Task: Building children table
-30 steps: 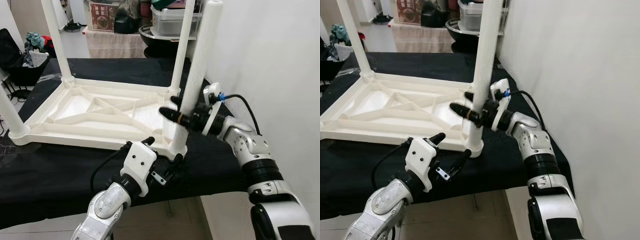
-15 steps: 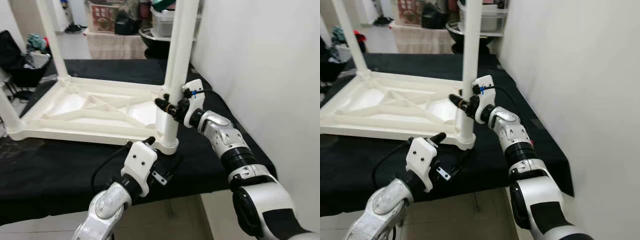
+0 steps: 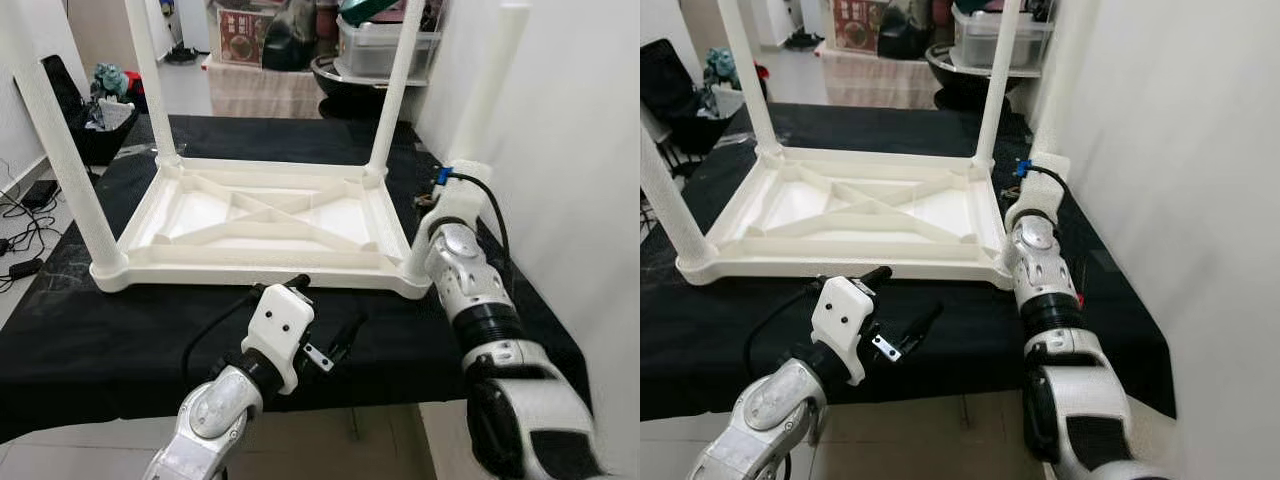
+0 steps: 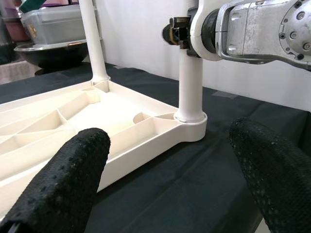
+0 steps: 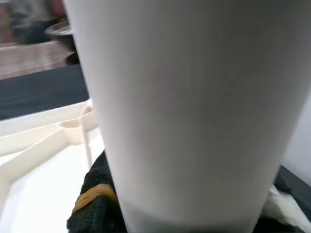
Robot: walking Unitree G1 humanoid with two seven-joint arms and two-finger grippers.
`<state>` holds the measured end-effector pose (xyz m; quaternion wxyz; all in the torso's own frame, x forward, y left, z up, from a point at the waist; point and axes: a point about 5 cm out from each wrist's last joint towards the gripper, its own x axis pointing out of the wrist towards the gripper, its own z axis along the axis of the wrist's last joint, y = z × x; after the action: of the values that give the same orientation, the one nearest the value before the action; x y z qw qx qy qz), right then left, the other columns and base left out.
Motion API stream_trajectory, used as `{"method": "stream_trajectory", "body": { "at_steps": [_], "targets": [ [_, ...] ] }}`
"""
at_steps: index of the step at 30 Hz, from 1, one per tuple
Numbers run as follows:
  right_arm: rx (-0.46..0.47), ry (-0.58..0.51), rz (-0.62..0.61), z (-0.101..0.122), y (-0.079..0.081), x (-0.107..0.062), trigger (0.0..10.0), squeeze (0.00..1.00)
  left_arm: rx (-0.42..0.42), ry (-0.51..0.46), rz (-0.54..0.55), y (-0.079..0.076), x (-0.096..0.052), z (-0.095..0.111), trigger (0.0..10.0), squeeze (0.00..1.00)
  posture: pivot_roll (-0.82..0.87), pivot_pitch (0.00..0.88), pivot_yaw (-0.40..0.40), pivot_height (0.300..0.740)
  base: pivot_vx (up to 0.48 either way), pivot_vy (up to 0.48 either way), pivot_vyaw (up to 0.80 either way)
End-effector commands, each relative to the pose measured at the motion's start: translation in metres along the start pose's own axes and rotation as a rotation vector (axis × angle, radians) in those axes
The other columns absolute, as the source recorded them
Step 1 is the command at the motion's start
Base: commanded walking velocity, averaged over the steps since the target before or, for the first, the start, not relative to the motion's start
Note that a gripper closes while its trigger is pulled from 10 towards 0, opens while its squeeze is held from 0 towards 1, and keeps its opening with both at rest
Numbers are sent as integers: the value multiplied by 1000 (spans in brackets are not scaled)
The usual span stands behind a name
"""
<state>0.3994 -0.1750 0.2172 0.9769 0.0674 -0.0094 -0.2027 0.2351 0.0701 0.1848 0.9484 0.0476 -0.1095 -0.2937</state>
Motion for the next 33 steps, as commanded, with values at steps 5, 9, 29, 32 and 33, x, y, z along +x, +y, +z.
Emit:
{"method": "stream_trajectory", "body": {
  "at_steps": [5,9,29,32,33],
  "targets": [
    [12,122,-71,-29,-1,-8,10000,0,5,0,-8,-2,1,-2,10000,0,100,45,-97,740,0,0,0],
    [97,-65,127,1,20,-8,10000,1000,6,1,-7,-1,1,-2,10000,0,101,43,-101,740,0,0,0],
    [155,59,1572,14,43,-59,10000,0,5,-1,-2,-1,1,-1,10000,0,108,59,-105,740,0,0,0],
    [157,50,1717,14,47,-68,10000,0,6,-1,-1,-1,0,-1,10000,0,111,62,-103,740,0,0,0],
    [154,59,1767,14,51,-71,10000,0,6,-1,-1,0,0,-1,10000,0,113,62,-106,740,0,0,0]
  ]
}}
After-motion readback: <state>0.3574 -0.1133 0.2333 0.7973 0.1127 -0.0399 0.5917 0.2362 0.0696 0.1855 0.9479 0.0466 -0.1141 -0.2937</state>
